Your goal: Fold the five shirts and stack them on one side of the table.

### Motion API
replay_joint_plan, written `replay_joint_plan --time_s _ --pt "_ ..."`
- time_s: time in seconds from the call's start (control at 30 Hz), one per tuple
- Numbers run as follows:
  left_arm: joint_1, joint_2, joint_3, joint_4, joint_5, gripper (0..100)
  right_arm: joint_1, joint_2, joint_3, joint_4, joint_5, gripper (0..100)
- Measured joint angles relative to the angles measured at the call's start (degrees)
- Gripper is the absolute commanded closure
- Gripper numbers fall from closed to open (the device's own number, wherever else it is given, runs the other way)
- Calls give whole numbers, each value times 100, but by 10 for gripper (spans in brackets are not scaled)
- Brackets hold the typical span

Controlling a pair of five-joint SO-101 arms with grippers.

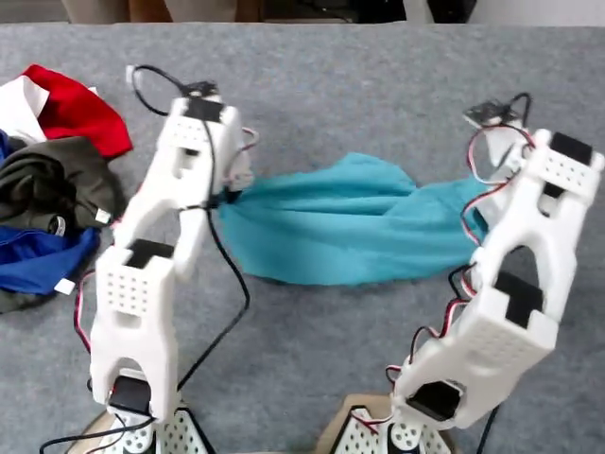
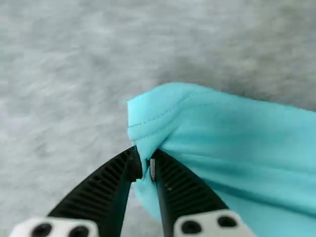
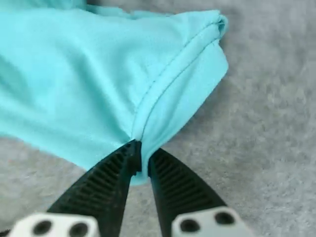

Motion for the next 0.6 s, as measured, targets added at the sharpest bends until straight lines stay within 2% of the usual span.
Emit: replay_joint_plan --time_s 0.17,0.37,0.53,0.6 --pt "-457 0 -158 826 -651 980 -607 -431 0 563 105 980" --pt "-1292 -105 343 914 -1442 980 -1415 -712 9 1204 360 980" --pt "-2066 -826 1064 914 -2004 980 -1855 -1037 413 1284 413 975" --pt "-2303 -1169 1389 914 -2224 977 -2004 -1178 607 1284 440 939"
